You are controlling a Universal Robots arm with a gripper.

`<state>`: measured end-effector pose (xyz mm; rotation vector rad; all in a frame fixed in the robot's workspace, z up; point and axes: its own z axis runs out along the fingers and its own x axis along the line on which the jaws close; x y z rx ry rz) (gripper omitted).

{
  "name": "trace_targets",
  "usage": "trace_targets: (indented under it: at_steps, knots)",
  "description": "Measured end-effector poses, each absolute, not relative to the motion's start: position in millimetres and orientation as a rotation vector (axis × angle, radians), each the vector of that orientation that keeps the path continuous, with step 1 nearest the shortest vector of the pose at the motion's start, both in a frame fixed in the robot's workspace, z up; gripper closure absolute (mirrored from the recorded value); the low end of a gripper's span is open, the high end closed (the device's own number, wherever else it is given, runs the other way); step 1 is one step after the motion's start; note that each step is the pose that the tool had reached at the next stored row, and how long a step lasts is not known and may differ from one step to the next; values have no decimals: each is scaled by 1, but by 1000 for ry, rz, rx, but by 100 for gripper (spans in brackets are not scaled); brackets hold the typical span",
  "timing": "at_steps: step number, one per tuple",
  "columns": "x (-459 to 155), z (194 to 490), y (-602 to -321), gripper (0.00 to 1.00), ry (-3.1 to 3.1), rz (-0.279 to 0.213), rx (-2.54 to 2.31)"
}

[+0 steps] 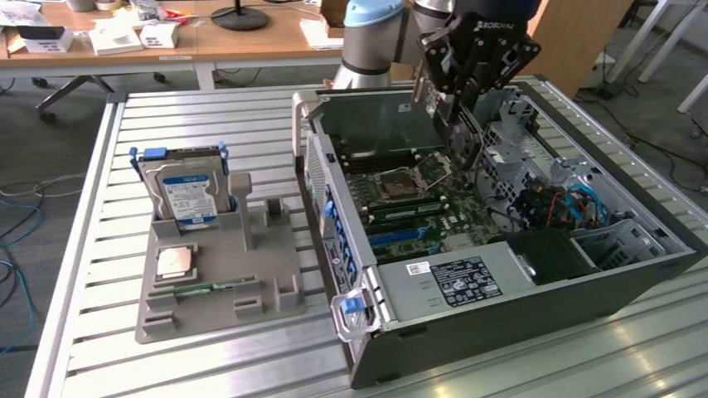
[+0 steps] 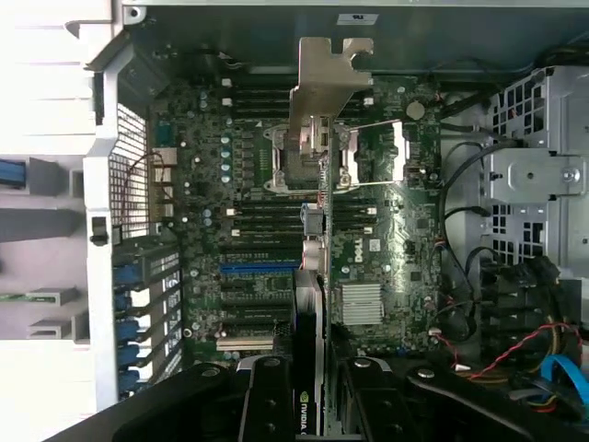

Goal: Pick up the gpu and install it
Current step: 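Pick up the gpu and move the gpu toward the slot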

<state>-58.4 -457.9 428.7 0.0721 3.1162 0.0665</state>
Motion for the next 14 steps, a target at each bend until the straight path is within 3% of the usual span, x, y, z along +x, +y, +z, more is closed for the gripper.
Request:
trace_targets:
  at_steps: [14]
  knots:
    - [-13,429,-458,74,3117,67,59]
